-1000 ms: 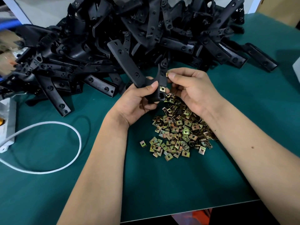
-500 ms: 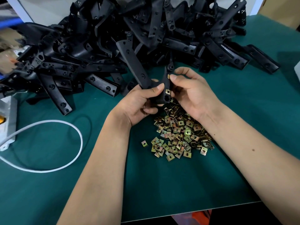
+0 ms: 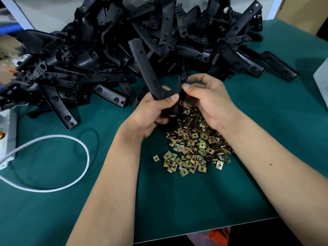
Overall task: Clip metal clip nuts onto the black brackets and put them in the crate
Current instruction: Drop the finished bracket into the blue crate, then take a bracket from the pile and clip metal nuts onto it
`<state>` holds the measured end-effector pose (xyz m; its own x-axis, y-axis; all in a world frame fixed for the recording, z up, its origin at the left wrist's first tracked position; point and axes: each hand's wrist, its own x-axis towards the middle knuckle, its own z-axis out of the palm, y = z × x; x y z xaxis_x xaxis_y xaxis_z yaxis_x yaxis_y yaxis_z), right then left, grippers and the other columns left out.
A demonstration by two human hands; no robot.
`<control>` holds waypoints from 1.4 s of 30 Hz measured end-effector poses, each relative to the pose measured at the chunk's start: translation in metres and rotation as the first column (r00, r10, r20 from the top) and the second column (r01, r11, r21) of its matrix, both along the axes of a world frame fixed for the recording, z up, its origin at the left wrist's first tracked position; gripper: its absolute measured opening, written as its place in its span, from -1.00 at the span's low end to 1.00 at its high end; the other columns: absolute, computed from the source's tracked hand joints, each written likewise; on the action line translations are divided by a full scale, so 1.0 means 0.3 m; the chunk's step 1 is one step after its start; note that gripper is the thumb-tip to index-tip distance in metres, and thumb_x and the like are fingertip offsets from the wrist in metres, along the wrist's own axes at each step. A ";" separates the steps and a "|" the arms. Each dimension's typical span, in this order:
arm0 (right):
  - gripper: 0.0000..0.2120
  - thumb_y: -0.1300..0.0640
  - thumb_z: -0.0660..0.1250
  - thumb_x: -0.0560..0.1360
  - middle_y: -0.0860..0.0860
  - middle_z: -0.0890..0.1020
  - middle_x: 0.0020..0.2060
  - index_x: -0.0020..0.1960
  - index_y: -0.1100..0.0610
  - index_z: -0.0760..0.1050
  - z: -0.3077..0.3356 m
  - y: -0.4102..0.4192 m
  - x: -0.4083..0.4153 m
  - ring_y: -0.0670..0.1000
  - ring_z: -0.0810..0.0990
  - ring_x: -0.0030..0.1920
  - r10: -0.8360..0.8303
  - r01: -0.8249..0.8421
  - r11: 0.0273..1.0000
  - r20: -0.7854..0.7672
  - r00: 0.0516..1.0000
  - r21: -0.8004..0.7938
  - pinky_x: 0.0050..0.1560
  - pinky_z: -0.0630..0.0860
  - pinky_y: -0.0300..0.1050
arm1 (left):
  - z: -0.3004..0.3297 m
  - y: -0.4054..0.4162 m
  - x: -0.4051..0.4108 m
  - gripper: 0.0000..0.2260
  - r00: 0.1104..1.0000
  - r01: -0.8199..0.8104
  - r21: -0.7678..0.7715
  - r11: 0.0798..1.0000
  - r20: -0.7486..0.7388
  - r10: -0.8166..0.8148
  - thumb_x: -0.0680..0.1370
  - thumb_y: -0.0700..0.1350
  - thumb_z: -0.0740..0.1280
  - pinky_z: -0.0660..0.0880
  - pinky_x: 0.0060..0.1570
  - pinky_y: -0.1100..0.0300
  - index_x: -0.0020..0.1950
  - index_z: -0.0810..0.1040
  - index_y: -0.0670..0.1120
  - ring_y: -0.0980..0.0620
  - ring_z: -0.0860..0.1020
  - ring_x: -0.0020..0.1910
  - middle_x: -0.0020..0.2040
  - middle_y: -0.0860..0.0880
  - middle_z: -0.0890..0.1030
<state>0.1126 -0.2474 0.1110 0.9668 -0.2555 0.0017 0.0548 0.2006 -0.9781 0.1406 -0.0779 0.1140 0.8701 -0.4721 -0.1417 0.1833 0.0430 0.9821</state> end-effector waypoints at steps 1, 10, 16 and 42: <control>-0.81 0.22 0.49 0.53 0.11 0.70 -0.10 0.13 0.14 0.58 0.002 0.000 -0.002 0.03 0.71 -0.04 -0.073 0.072 0.989 -0.002 0.997 -0.132 0.09 0.63 -0.05 | 0.002 -0.009 -0.006 -0.88 0.999 -0.007 0.022 1.000 0.035 0.006 0.61 -0.14 0.40 0.21 -0.55 0.33 0.05 0.47 -0.09 0.07 0.48 -0.38 -0.01 -0.26 0.54; -0.61 0.11 0.57 0.46 -0.13 0.52 -0.36 0.11 0.08 0.39 0.037 -0.098 -0.144 -0.23 0.45 -0.38 -0.324 0.353 0.905 0.152 0.934 -0.237 -0.29 0.41 -0.39 | 0.046 -0.168 -0.088 -0.77 0.958 0.056 0.153 0.987 0.269 -0.096 0.60 -0.12 0.41 0.47 -0.24 0.27 -0.18 0.55 0.17 0.24 0.57 -0.22 -0.25 0.18 0.57; -0.71 0.22 0.46 0.56 -0.19 0.42 -0.51 0.08 0.09 0.34 0.068 -0.367 -0.402 -0.18 0.36 -0.46 -0.523 0.544 0.830 0.169 0.836 -0.124 -0.33 0.35 -0.35 | 0.143 -0.503 -0.258 -0.77 0.870 0.274 0.200 0.941 0.366 -0.331 0.62 -0.28 0.37 0.41 -0.37 0.35 -0.13 0.45 0.00 0.17 0.55 -0.32 -0.25 -0.01 0.58; -0.79 0.01 0.45 0.53 0.13 0.63 -0.22 -0.13 0.12 0.51 -0.581 -1.060 -1.474 0.21 0.63 -0.10 -0.838 0.195 0.546 -0.528 0.140 -0.815 -0.16 0.46 -0.09 | -0.451 -1.271 -1.070 -0.80 0.625 0.779 0.392 0.490 -0.413 -0.663 0.54 0.01 0.47 0.60 -0.28 0.22 0.08 0.52 0.02 0.01 0.70 -0.10 0.15 -0.05 0.61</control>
<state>-0.3297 -0.5654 -0.0633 0.0872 -0.9494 -0.3018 -0.9025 0.0530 -0.4274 -0.1804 -0.4592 -0.0214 0.1837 -0.7274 -0.6611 0.0919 -0.6569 0.7483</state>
